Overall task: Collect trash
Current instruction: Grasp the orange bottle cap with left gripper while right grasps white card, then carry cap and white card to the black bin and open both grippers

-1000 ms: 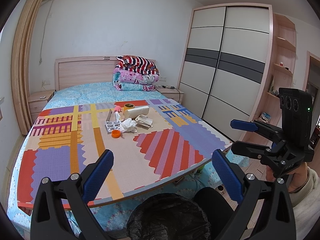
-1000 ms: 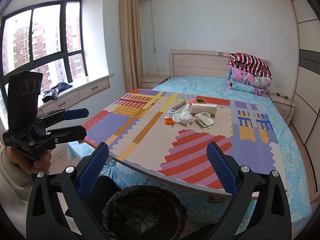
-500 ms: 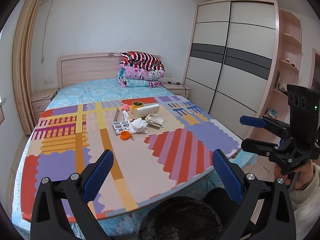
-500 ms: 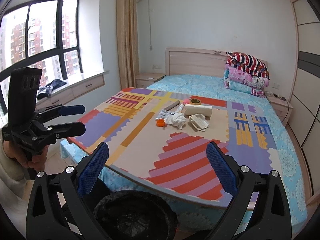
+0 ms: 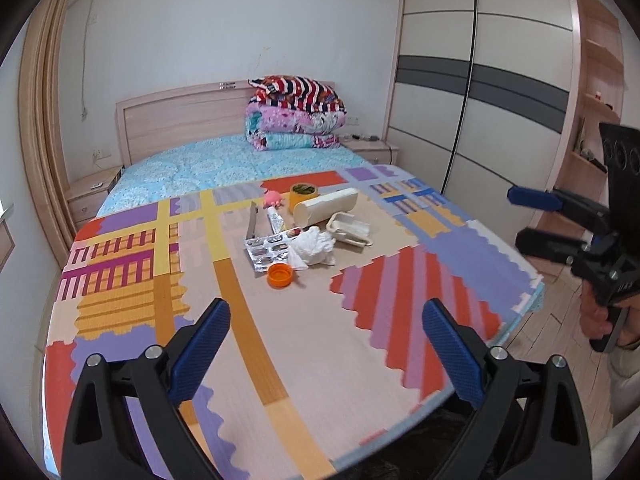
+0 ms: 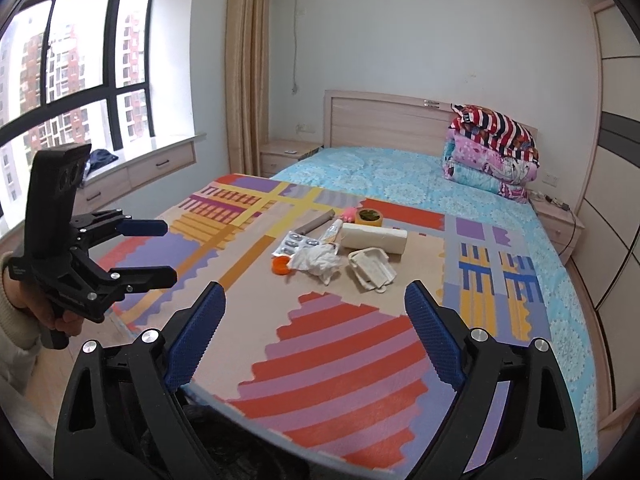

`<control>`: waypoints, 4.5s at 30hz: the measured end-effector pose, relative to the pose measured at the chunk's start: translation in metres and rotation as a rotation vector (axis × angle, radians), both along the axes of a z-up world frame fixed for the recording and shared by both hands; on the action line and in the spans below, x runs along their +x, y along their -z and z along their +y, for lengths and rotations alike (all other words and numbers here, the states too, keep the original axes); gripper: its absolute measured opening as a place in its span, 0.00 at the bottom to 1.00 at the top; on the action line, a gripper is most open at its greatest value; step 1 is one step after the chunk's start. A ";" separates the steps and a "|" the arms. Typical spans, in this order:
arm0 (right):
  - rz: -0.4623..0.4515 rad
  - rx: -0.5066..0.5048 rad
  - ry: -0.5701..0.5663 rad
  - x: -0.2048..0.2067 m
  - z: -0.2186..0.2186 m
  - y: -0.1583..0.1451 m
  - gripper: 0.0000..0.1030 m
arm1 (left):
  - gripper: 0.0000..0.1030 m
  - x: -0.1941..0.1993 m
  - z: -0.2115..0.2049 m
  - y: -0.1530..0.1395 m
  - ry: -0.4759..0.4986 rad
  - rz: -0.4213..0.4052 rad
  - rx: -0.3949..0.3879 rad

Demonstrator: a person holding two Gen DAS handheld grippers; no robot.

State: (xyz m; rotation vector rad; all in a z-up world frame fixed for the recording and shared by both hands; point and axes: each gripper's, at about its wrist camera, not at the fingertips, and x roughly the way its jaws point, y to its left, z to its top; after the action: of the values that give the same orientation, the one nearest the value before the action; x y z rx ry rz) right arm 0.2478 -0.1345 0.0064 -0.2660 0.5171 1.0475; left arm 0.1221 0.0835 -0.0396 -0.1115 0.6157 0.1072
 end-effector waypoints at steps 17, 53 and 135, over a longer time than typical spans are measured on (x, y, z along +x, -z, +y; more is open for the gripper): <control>0.103 -0.100 0.015 0.098 0.064 0.055 0.60 | 0.67 0.082 0.051 0.051 -0.044 0.123 -0.069; 0.165 -0.245 -0.023 0.149 0.109 0.113 0.30 | 0.29 0.135 0.069 0.092 -0.043 0.210 -0.042; 0.478 -0.407 -0.123 -0.120 0.001 0.235 0.22 | 0.28 -0.061 -0.099 0.218 0.129 0.494 -0.193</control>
State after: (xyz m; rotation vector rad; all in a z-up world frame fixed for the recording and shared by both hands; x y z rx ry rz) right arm 0.1282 -0.1337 -0.2290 -0.4127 1.1621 1.1230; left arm 0.0614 -0.0150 -0.2578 -0.2351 1.1241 -0.0529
